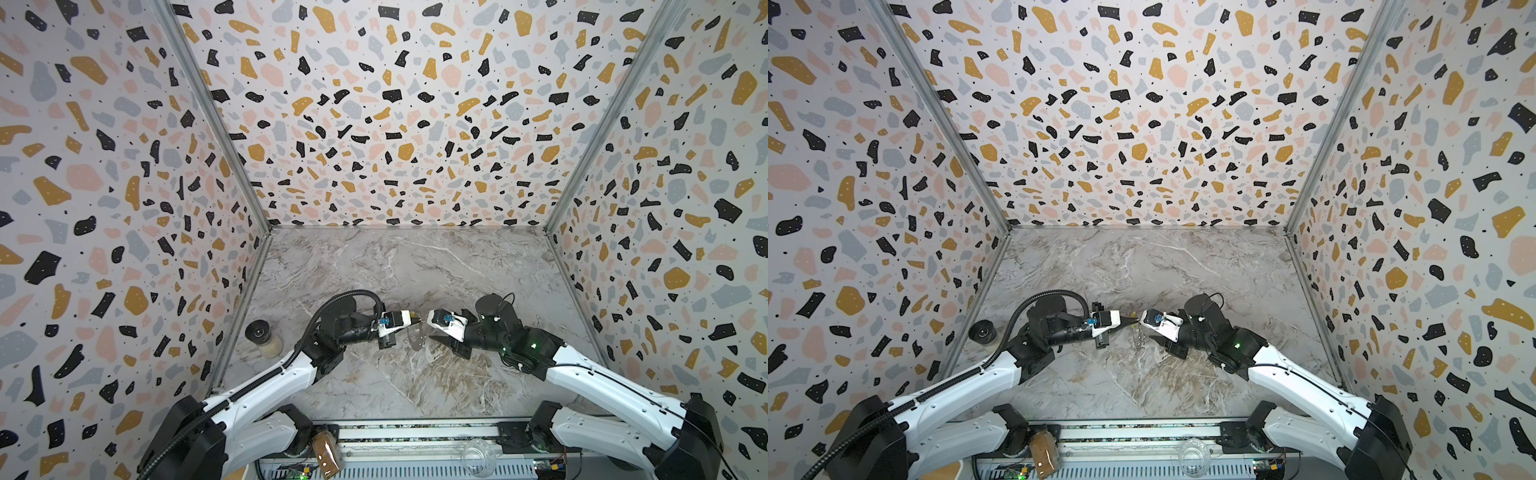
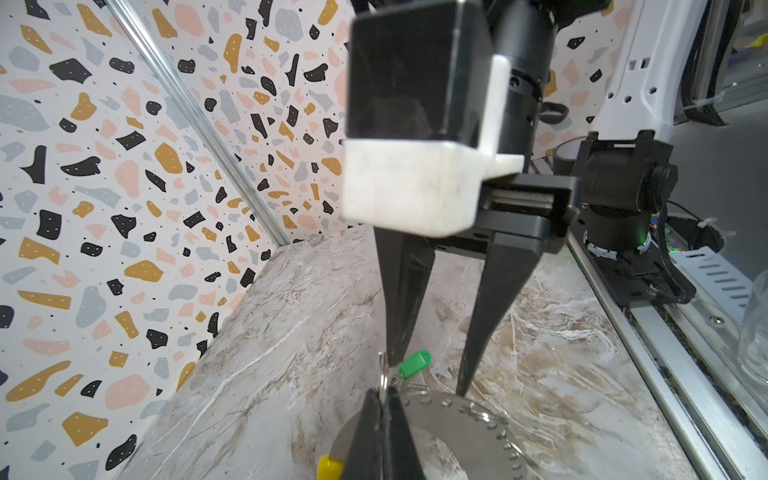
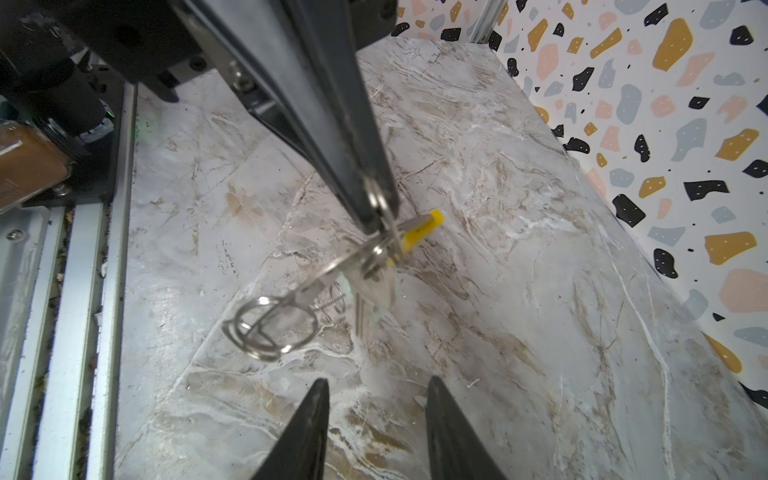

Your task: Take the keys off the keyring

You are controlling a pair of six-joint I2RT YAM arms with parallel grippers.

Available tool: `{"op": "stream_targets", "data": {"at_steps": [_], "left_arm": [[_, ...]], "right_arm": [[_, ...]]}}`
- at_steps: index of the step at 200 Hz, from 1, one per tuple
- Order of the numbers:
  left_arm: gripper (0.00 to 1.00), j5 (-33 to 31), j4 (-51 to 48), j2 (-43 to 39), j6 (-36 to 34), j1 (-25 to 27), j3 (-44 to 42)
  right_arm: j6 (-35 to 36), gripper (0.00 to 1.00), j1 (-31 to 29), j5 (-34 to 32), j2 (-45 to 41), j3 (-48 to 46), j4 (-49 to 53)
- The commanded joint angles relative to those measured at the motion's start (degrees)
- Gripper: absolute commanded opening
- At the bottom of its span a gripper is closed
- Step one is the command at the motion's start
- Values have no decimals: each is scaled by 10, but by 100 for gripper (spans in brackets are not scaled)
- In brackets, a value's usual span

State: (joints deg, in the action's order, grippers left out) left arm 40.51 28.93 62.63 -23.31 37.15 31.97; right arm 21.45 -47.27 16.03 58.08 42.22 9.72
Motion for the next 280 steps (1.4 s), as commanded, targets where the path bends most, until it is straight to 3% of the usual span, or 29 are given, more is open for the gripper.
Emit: {"op": "stream_targets", "data": {"at_steps": [1, 29, 98, 170, 229, 280], "left_arm": [[0, 21, 138, 13, 93, 1, -2], [0, 29, 242, 33, 169, 1, -23], [0, 66, 223, 47, 170, 1, -3], [0, 84, 212, 56, 162, 1, 9], [0, 86, 217, 53, 164, 1, 6], [0, 83, 213, 45, 159, 1, 2]], "right_arm": [[-36, 41, -3, 30, -13, -9, -52], [-59, 43, -3, 24, -21, -29, -92], [-35, 47, -1, -42, -76, -32, -71], [-59, 42, -1, 22, -30, -17, -118], [-82, 33, 0, 44, -16, -29, -176], [-88, 17, 0, 60, -8, -24, -163]]}}
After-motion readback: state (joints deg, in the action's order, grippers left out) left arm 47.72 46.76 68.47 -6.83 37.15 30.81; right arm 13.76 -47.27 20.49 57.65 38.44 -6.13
